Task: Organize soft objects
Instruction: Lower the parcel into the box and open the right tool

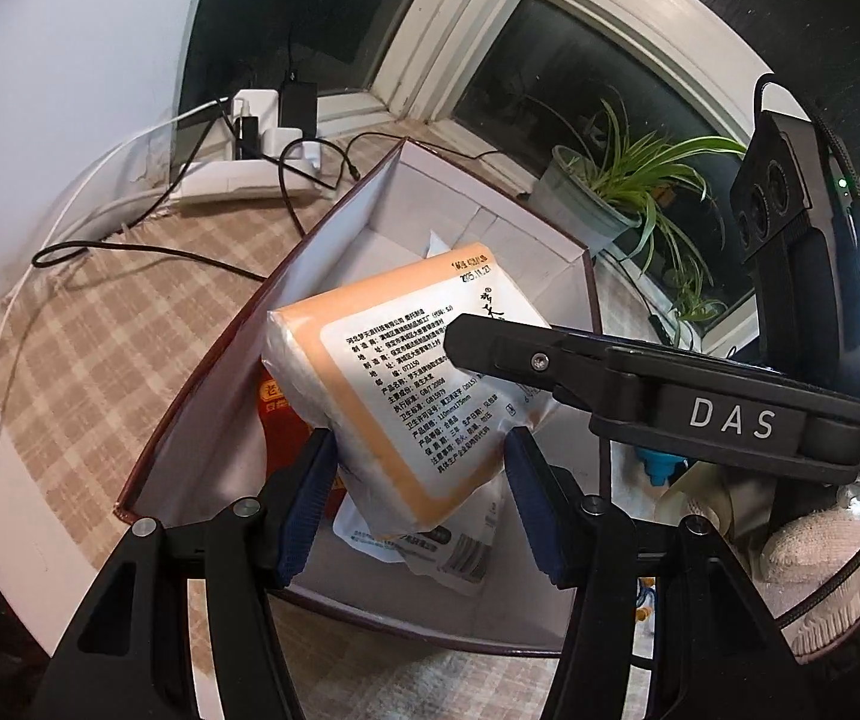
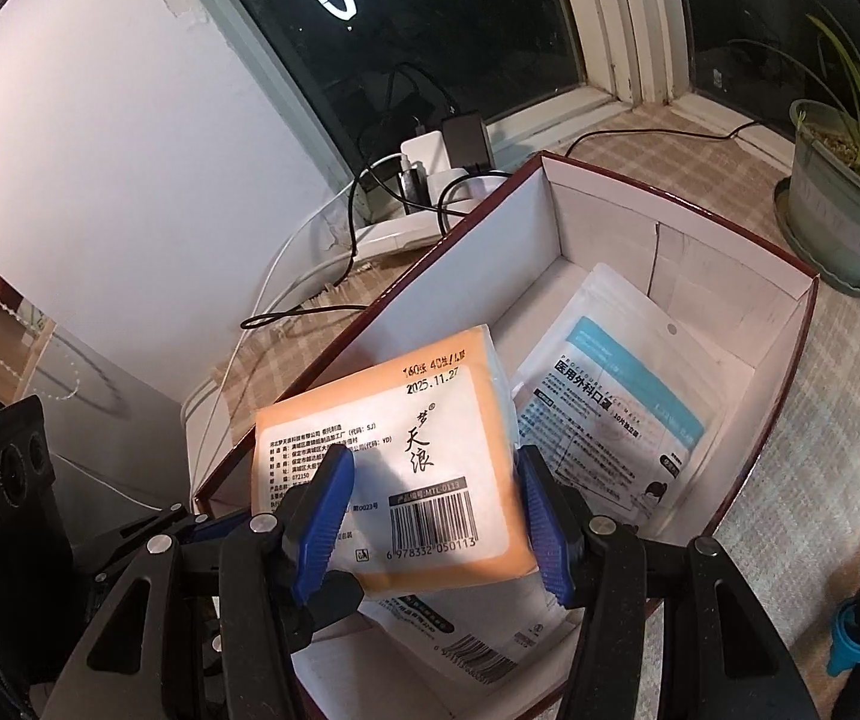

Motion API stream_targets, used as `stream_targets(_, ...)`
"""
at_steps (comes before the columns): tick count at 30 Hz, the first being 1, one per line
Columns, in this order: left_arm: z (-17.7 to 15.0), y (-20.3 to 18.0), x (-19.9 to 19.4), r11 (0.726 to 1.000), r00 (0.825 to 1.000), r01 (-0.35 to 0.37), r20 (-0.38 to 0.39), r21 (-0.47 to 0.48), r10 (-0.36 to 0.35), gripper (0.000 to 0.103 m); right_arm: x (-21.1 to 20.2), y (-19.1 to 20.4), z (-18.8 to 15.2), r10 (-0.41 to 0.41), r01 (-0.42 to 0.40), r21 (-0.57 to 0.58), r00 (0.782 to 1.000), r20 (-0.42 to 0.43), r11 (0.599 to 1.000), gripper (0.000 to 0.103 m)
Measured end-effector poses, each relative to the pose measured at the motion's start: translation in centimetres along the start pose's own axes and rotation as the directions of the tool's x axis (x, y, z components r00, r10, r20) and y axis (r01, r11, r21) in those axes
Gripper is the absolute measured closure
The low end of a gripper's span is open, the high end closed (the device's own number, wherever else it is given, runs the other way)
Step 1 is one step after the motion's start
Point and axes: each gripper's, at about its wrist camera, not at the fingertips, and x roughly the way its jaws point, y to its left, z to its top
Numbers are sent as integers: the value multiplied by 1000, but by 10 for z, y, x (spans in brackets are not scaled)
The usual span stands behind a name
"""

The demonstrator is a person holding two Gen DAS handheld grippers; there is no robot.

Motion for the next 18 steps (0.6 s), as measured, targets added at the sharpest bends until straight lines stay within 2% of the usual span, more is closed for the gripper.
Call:
stream_targets(14,7,0,8,1000,1000,7,-11,0,-7,47,-3,-9,3,-15,14,25,1000,24,1000,49)
stream_targets(18,7,-1,6,1000,1000,6,0,-1,-6,47,-5,-9,2,-13,12,23,999,29,1000,44)
